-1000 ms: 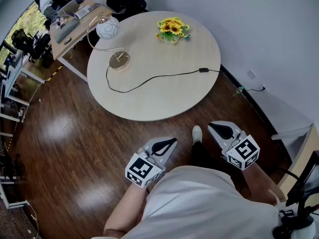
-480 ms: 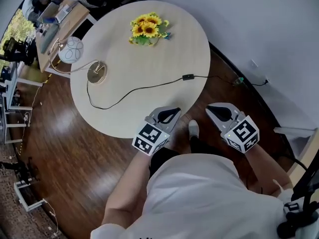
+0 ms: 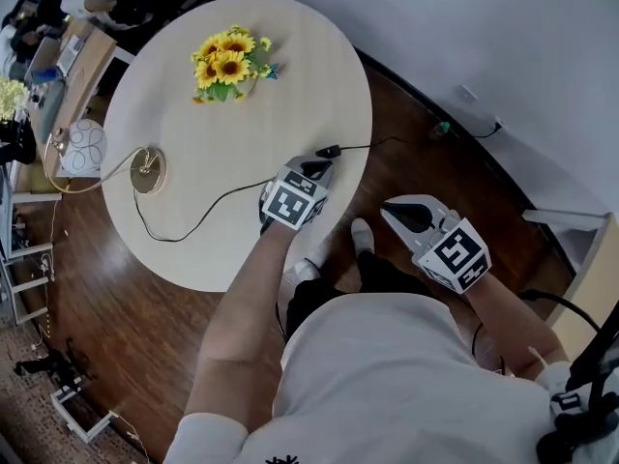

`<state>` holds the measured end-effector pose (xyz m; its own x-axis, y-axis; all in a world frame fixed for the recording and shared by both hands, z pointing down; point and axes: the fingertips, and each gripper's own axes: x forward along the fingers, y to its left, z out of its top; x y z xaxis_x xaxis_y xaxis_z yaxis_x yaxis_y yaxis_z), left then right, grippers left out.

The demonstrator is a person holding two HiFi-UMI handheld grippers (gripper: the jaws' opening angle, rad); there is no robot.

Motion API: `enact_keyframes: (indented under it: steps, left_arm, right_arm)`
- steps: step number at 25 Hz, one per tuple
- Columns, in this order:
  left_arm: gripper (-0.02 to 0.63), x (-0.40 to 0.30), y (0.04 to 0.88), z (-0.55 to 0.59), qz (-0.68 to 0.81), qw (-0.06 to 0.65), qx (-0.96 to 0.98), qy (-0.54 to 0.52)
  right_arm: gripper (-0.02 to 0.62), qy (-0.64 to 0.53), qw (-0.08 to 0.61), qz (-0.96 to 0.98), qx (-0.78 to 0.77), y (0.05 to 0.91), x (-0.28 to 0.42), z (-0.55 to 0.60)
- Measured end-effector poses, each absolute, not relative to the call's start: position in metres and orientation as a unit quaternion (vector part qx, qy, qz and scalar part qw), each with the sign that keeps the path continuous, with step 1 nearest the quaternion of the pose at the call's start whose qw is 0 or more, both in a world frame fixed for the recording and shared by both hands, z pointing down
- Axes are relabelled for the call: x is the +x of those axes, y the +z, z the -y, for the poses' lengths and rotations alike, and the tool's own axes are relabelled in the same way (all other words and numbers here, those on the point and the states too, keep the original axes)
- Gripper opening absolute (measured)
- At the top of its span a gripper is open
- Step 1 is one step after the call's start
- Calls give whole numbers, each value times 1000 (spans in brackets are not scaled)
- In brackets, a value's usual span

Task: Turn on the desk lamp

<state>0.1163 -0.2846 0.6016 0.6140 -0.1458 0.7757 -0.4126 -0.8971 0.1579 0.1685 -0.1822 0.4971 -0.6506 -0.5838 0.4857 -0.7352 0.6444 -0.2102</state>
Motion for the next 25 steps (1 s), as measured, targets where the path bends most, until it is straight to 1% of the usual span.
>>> enact_keyframes:
  steps: [6,10,25]
  left_arm:
    - [17,119,637,317,153,143,861,463]
    - [17,117,649,325,148,148,851,482]
    - [18,125,677,322,105,117,821,548]
  right_arm:
    - [5,223,193,877,380,516,186,181]
    - [5,235,190,872,384,523,196,184]
    - [5,252,186,864,394,531,209,199]
